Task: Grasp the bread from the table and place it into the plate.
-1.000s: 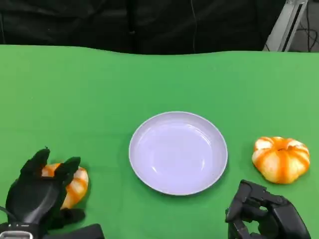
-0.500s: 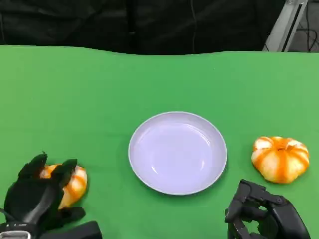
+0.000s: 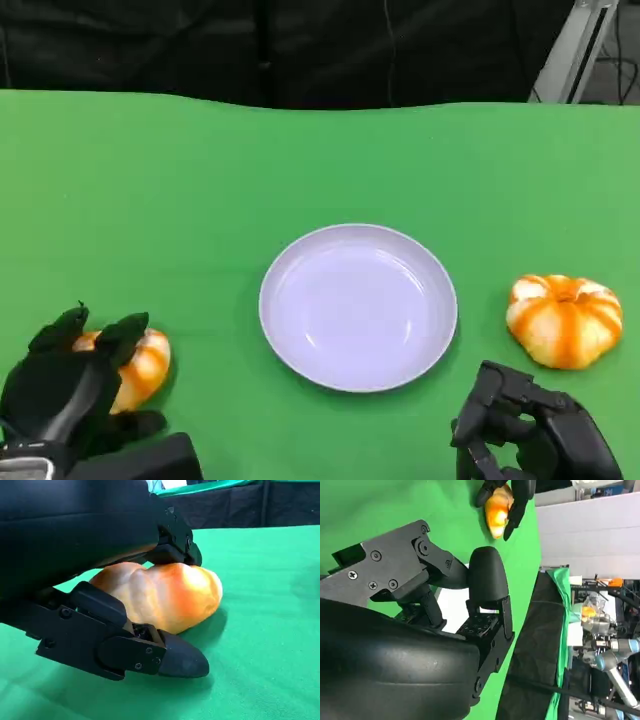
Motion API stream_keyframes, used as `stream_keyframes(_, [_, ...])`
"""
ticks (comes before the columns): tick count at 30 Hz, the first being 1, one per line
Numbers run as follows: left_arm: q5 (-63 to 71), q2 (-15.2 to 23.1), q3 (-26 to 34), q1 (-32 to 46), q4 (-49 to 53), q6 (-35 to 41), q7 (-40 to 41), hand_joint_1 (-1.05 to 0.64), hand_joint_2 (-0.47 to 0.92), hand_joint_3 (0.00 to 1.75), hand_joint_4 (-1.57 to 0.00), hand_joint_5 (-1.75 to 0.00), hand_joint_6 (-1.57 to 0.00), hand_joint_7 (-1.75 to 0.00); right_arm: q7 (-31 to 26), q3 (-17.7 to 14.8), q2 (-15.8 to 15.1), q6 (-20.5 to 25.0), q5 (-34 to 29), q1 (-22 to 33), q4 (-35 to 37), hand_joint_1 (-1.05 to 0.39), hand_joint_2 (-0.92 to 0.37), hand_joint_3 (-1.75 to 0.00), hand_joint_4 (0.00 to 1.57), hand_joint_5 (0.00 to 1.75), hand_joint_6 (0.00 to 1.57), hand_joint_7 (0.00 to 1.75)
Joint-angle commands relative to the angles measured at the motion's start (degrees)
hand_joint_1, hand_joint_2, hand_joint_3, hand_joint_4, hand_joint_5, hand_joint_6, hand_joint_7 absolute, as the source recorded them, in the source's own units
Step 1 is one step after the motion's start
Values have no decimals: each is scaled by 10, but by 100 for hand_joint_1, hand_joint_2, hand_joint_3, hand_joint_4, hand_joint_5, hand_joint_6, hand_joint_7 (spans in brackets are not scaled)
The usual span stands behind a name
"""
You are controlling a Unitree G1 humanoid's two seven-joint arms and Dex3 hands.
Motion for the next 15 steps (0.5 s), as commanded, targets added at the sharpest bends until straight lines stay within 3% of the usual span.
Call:
stream_keyframes(1, [-10, 18, 11, 14, -26, 11, -18, -85, 92, 26, -24, -2, -40, 0, -2, -7, -6, -4, 1, 1, 0, -14, -68, -101, 77, 175, 72, 151])
stream_keyframes(15, [-30, 29, 41, 59, -141, 34, -83, -85, 92, 25, -24, -1, -40, 0, 6, -10, -7, -5, 11, -1, 5, -12, -68, -101, 77, 175, 72, 151])
